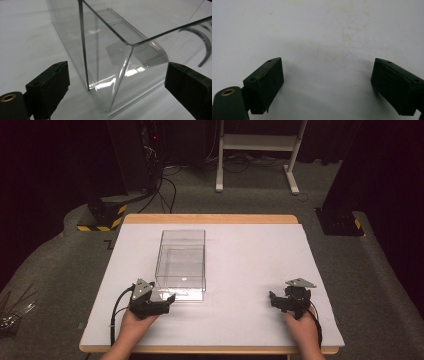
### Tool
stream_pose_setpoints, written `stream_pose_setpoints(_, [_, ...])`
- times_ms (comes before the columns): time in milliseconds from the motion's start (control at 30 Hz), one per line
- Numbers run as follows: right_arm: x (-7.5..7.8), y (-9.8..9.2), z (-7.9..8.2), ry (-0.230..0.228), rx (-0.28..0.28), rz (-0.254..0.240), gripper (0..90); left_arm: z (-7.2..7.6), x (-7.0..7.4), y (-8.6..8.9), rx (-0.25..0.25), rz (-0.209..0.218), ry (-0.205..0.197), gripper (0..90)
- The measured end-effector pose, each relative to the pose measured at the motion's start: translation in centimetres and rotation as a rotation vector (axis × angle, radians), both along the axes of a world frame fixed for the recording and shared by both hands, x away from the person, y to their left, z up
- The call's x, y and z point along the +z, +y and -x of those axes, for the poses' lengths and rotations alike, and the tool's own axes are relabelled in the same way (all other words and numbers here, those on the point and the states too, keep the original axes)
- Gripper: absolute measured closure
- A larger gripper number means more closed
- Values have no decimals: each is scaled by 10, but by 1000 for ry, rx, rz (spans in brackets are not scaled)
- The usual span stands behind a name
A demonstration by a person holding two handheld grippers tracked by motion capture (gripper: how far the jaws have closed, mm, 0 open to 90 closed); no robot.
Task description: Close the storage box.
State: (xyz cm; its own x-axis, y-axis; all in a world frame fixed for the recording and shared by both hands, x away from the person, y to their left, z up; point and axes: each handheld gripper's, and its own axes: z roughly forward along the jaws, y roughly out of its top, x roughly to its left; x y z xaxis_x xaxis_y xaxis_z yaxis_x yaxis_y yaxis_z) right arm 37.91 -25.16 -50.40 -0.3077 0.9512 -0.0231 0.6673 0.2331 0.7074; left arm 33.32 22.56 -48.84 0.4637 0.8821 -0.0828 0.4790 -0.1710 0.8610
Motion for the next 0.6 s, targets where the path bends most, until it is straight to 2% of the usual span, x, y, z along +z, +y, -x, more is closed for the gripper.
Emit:
stream_pose_setpoints(200, [0,0,0,0,0,0,110,-8,0,-1,27,3,-12,94])
stream_pose_setpoints(367, [0,0,0,0,0,0,110,-15,0,-1,37,16,-10,120])
stream_pose_setpoints(600, [0,0,0,0,0,0,110,-21,0,-2,44,12,-11,130])
